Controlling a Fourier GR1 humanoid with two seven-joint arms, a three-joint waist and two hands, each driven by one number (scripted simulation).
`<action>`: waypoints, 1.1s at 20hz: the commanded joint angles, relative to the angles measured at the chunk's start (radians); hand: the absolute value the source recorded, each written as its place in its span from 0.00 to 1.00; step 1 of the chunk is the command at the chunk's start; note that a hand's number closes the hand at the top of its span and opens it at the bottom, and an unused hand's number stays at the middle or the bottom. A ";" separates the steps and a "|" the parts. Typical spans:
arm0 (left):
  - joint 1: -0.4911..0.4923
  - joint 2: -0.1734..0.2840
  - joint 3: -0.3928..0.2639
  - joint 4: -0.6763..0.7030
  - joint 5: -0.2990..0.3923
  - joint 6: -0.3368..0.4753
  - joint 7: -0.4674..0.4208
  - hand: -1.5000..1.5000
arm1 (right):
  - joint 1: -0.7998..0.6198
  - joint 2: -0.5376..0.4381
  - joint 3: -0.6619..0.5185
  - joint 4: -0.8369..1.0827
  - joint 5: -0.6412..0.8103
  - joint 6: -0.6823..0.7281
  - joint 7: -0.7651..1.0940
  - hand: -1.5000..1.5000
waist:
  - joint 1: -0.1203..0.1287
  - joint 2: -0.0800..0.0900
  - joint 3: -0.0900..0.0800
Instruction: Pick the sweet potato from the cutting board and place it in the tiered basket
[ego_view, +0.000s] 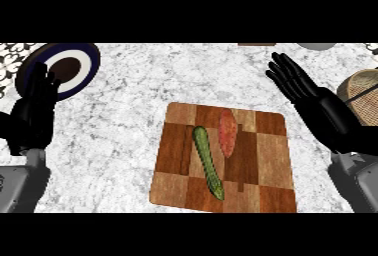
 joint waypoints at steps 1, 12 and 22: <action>0.054 0.011 -0.012 0.023 -0.024 -0.006 0.032 0.50 | 0.049 0.114 0.000 0.102 -0.059 -0.001 -0.044 1.00 | -0.009 -0.035 -0.002; 0.260 0.058 -0.115 0.138 -0.027 -0.182 0.050 0.50 | 0.283 0.433 -0.067 0.372 -0.027 -0.368 -0.399 0.00 | -0.001 -0.030 -0.006; 0.281 0.143 -0.061 0.130 0.005 -0.259 0.056 0.50 | 0.136 0.016 0.151 0.403 0.265 -0.335 0.206 0.00 | 0.006 -0.041 -0.006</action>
